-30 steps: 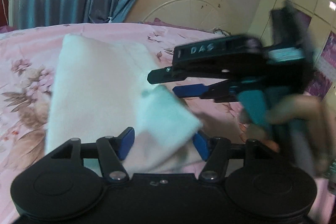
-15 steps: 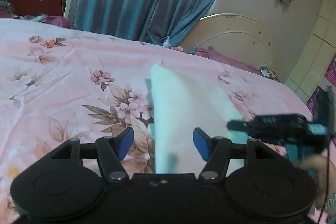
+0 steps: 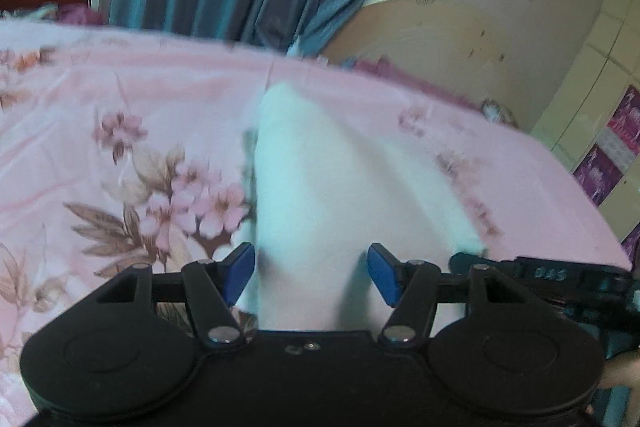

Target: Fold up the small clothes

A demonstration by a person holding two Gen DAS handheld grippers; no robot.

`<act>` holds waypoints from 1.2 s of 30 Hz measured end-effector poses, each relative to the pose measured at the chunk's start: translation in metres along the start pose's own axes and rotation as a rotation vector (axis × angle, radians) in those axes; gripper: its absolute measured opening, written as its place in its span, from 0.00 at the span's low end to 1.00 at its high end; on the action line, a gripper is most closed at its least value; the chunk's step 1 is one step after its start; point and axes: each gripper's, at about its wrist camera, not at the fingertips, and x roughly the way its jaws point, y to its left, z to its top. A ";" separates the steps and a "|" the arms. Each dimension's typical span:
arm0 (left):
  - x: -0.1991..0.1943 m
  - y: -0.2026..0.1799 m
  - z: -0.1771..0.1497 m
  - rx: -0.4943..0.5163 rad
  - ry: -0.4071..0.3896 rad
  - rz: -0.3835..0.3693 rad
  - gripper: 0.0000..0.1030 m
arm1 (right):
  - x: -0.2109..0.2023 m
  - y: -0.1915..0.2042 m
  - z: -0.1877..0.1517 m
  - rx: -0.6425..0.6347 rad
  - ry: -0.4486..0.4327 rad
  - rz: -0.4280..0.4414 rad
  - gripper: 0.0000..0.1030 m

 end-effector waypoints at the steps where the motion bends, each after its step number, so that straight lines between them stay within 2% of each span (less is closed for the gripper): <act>1: 0.005 0.002 -0.001 -0.005 0.024 0.003 0.58 | -0.003 -0.003 0.003 0.027 0.009 0.020 0.09; 5: 0.009 0.010 -0.003 -0.016 0.040 -0.007 0.59 | -0.023 -0.008 0.003 0.038 0.042 0.060 0.09; 9: 0.007 0.009 -0.005 0.018 0.045 -0.010 0.60 | -0.044 -0.007 -0.016 0.018 0.087 0.071 0.09; 15: 0.006 0.011 -0.004 0.038 0.061 -0.016 0.61 | -0.061 -0.005 -0.048 -0.001 0.139 0.054 0.09; 21: 0.006 0.009 -0.004 0.050 0.067 -0.015 0.61 | -0.066 0.000 -0.058 -0.042 0.177 0.032 0.09; 27: 0.006 0.007 -0.004 0.068 0.075 -0.015 0.61 | -0.074 0.005 -0.059 -0.121 0.141 -0.013 0.10; 33: 0.004 0.007 -0.005 0.078 0.075 -0.013 0.61 | -0.073 0.000 -0.062 -0.078 0.156 0.000 0.13; 34: 0.004 0.007 -0.005 0.078 0.075 -0.013 0.61 | -0.072 0.001 -0.062 -0.077 0.158 0.001 0.16; 36: 0.004 0.007 -0.006 0.079 0.077 -0.013 0.61 | -0.072 0.003 -0.062 -0.082 0.166 0.011 0.37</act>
